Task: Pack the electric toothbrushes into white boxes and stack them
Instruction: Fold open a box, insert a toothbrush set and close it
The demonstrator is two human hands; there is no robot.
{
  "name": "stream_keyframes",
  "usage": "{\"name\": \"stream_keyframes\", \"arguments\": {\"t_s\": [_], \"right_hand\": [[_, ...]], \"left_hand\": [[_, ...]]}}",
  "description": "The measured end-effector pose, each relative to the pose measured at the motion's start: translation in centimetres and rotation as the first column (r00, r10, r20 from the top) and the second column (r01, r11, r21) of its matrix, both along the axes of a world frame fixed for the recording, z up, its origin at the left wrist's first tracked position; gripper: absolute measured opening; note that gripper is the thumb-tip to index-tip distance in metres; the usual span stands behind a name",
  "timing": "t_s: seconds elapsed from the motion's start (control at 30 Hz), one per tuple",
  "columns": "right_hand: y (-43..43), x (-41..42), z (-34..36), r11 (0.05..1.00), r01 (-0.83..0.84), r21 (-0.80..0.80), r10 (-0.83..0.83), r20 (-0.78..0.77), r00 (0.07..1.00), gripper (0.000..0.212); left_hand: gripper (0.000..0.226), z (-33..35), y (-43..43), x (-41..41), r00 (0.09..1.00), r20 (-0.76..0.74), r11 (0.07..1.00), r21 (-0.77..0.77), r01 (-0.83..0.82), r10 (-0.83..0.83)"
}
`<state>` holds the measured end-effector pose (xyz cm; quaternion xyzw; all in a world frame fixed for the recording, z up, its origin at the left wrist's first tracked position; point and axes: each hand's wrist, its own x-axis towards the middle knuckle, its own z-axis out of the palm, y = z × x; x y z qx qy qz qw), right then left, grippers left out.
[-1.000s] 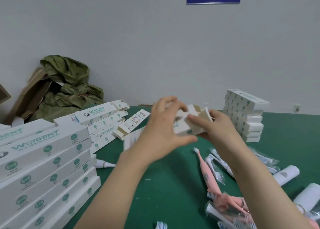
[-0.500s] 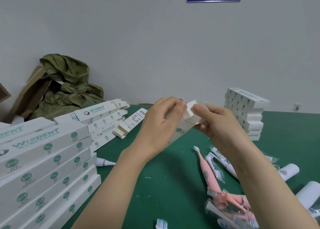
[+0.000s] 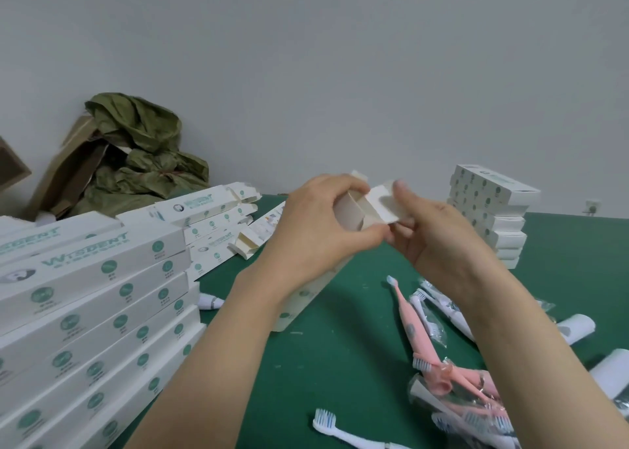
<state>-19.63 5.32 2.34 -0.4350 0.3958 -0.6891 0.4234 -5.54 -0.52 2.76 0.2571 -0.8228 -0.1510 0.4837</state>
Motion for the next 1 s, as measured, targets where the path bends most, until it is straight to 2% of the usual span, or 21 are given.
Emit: {"name": "stream_keyframes", "arguments": {"t_s": [0.07, 0.1, 0.13, 0.2, 0.23, 0.3, 0.37, 0.43, 0.5, 0.6, 0.67, 0.83, 0.9, 1.0], "right_hand": [[-0.7, -0.4, -0.6, 1.000, -0.007, 0.015, 0.005, 0.144, 0.990, 0.035], [-1.1, -0.4, -1.1, 0.998, 0.043, 0.048, -0.048, 0.111, 0.993, 0.034], [-1.7, -0.1, -2.0, 0.990, 0.114, 0.089, -0.115, 0.005, 0.993, 0.028], [-3.0, 1.2, -4.3, 0.964, 0.213, 0.158, -0.152, -0.330, 0.932, 0.014], [-3.6, 2.3, -5.5, 0.957, 0.222, 0.188, -0.103, -0.496, 0.862, 0.009], [-5.2, 4.5, -7.5, 0.951, 0.214, 0.225, 0.030, -0.754, 0.656, 0.005], [-6.9, 6.2, -8.9, 0.952, 0.211, 0.223, 0.095, -0.866, 0.490, 0.015], [-8.6, 7.3, -9.8, 0.948, 0.191, 0.257, 0.156, -0.891, 0.426, 0.034], [-9.9, 8.0, -10.6, 0.934, 0.159, 0.319, 0.234, -0.886, 0.401, 0.052], [-11.3, 8.8, -11.6, 0.936, 0.089, 0.340, 0.276, -0.868, 0.412, 0.059], [-12.1, 9.3, -12.0, 0.944, 0.042, 0.326, 0.284, -0.873, 0.397, 0.055], [-12.3, 9.6, -12.3, 0.978, 0.019, 0.207, 0.190, -0.929, 0.317, 0.010], [-11.6, 8.2, -11.8, 0.981, 0.051, 0.188, 0.171, -0.958, 0.229, 0.005], [-9.6, 4.7, -10.6, 0.974, 0.122, 0.193, 0.185, -0.980, 0.075, 0.010]], "left_hand": [[0.037, 0.7, -0.4, 0.7, 0.989, -0.115, 0.995, 0.005, -0.096, 0.096], [0.035, 1.1, -0.7, 1.3, 0.972, -0.187, 0.990, 0.039, -0.134, 0.139], [0.033, 1.5, -1.0, 2.1, 0.954, -0.245, 0.984, 0.085, -0.158, 0.175], [0.033, 2.1, -1.7, 3.9, 0.931, -0.278, 0.967, 0.167, -0.194, 0.235], [0.034, 2.3, -2.1, 4.8, 0.932, -0.252, 0.957, 0.192, -0.217, 0.261], [0.036, 2.3, -2.5, 5.9, 0.946, -0.115, 0.940, 0.203, -0.276, 0.302], [0.037, 2.0, -2.7, 6.2, 0.947, -0.016, 0.927, 0.210, -0.311, 0.321], [0.037, 1.9, -2.8, 6.3, 0.940, -0.005, 0.914, 0.234, -0.330, 0.341], [0.035, 1.8, -3.1, 6.5, 0.932, 0.038, 0.899, 0.256, -0.357, 0.359], [0.032, 1.7, -3.7, 7.4, 0.934, 0.092, 0.880, 0.316, -0.355, 0.344], [0.032, 1.6, -4.0, 7.8, 0.935, 0.097, 0.874, 0.334, -0.354, 0.341], [0.033, 1.2, -4.6, 7.7, 0.940, 0.083, 0.866, 0.369, -0.337, 0.331], [0.032, 1.1, -4.8, 7.7, 0.941, 0.073, 0.867, 0.370, -0.334, 0.331], [0.033, 1.1, -5.0, 7.5, 0.943, 0.077, 0.874, 0.359, -0.328, 0.322]]}}
